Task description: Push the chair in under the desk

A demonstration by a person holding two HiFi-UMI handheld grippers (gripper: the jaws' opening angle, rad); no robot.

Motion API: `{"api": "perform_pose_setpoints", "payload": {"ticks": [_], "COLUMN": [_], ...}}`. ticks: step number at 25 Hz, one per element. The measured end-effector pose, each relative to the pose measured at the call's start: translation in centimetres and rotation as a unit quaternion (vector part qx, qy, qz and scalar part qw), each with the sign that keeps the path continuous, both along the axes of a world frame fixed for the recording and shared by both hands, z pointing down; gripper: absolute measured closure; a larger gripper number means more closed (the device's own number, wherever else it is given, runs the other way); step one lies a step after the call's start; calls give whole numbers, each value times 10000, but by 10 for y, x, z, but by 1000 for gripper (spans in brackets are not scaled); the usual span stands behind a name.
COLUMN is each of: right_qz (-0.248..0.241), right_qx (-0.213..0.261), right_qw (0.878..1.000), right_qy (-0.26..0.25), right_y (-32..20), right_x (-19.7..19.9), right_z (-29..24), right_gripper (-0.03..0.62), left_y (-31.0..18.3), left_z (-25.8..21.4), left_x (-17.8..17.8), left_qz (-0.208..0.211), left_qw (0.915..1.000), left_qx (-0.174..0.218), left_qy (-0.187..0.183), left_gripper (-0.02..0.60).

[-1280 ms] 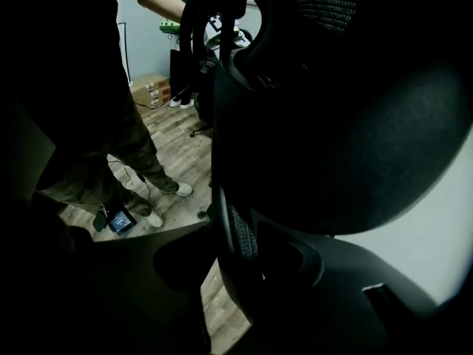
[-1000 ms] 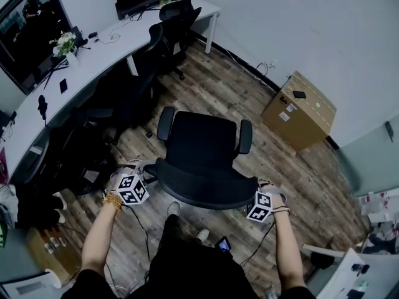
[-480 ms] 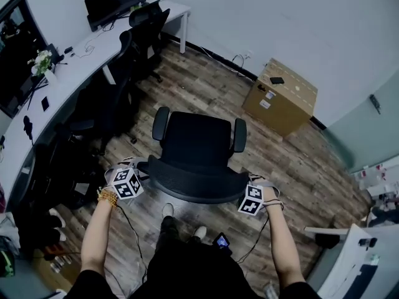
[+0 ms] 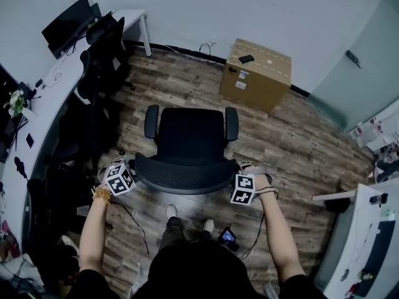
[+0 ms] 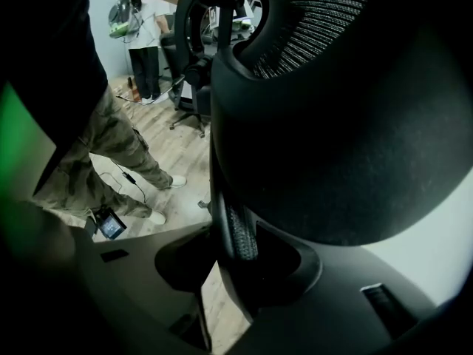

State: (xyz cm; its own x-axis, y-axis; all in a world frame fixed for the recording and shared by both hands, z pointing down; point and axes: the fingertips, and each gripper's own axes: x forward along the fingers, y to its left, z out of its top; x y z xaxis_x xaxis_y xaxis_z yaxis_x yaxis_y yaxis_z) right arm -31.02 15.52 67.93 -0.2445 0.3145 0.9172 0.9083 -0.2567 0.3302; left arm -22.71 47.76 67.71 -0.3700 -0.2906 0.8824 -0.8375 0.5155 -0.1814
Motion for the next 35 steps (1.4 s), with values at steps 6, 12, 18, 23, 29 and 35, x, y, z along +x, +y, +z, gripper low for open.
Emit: {"api": "perform_pose_setpoints", "payload": {"ticks": [6,12,18,23,29,35], "right_qz": [325,734,1185,1543,1981,2459], "right_qx": [-38,-107,-117,-95,-82,-96], "right_qw": [9995,9972,9928,9880,9801,9690], "right_qy": [-43,-93,-91,-65,-130,-226], "right_y": [-8,-9,-11,-15,-25,-36], "right_x": [-3,4,22,43,68,95], "right_z": [0,-1,-2,-2,-1,0], "right_gripper": [445,441,437,436,434,435], "left_y": [-5,-3,-3,-7,-20,-36], "left_z": [-1,-2,-4,-5,-6,-4], "left_x": [-22,-39,-48,-50,-52,-57], "left_qz": [320,830,1345,1681,2156,2721], "left_qw": [9994,9958,9899,9837,9736,9597], "left_qx": [17,126,194,293,350,316], "left_qy": [-95,-360,-402,-568,-668,-633], "left_gripper": [334,336,339,336,339,347]}}
